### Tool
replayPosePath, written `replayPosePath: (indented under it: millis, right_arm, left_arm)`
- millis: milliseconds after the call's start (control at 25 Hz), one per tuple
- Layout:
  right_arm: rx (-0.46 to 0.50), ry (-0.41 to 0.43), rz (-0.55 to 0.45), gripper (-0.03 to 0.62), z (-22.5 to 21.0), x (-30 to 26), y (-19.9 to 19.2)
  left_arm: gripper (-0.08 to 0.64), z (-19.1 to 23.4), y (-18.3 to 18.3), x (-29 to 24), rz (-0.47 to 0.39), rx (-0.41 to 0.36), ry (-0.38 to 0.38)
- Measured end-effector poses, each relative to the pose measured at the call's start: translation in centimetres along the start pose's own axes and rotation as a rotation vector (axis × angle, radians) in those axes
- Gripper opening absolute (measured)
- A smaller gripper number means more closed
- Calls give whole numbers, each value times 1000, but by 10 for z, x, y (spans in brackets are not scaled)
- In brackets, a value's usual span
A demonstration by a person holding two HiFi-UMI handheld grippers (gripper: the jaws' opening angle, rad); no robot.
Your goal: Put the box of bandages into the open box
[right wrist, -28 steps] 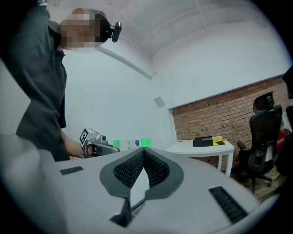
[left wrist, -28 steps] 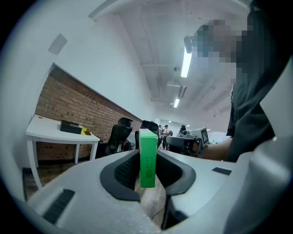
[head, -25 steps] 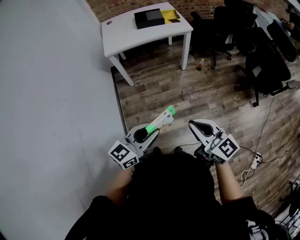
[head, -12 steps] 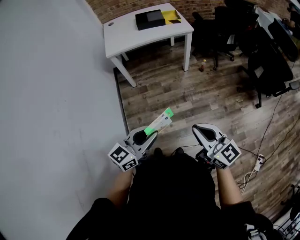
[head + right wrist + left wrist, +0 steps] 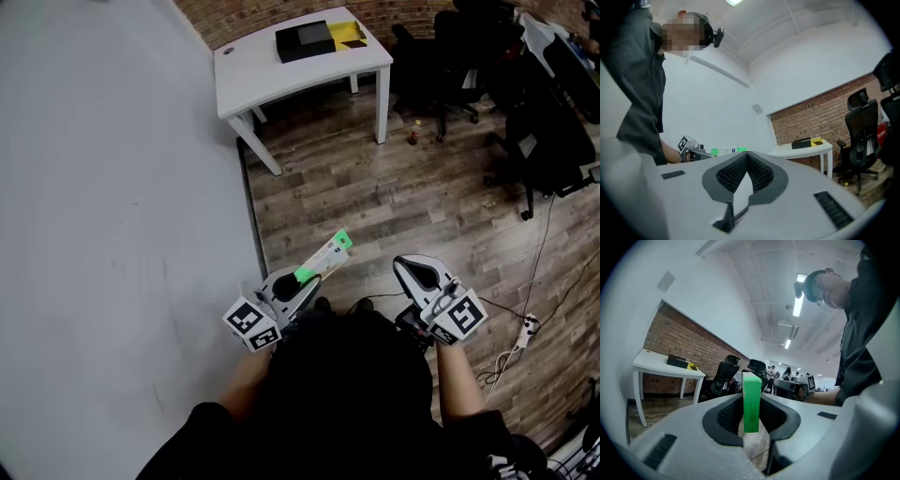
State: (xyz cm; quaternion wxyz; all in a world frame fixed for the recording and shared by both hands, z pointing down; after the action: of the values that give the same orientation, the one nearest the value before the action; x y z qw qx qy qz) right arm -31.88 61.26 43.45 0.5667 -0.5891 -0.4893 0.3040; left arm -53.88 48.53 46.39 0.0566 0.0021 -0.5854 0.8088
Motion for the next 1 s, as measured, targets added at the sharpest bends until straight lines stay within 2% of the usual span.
replayPosePath:
  millis: [480, 1000]
  right_arm:
    - [-30, 8, 15, 6, -7, 5, -9]
    - [-37, -32, 55, 6, -30, -4, -15]
  left_arm:
    - [92, 2, -6, 2, 19, 21, 48]
    - [92, 31, -8, -21, 10, 51, 15]
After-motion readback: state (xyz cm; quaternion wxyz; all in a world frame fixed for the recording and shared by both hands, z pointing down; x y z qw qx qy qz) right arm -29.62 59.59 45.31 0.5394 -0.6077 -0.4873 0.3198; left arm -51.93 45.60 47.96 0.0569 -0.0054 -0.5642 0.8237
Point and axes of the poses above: the fingertips, and each gripper's own axes: x backward along the fingers, z to its left, y out of its top, the point moved 6 cm from there along x, backward along the fingers, and after that the axes turned 10 degrees about -z, right-handed, at the moved point
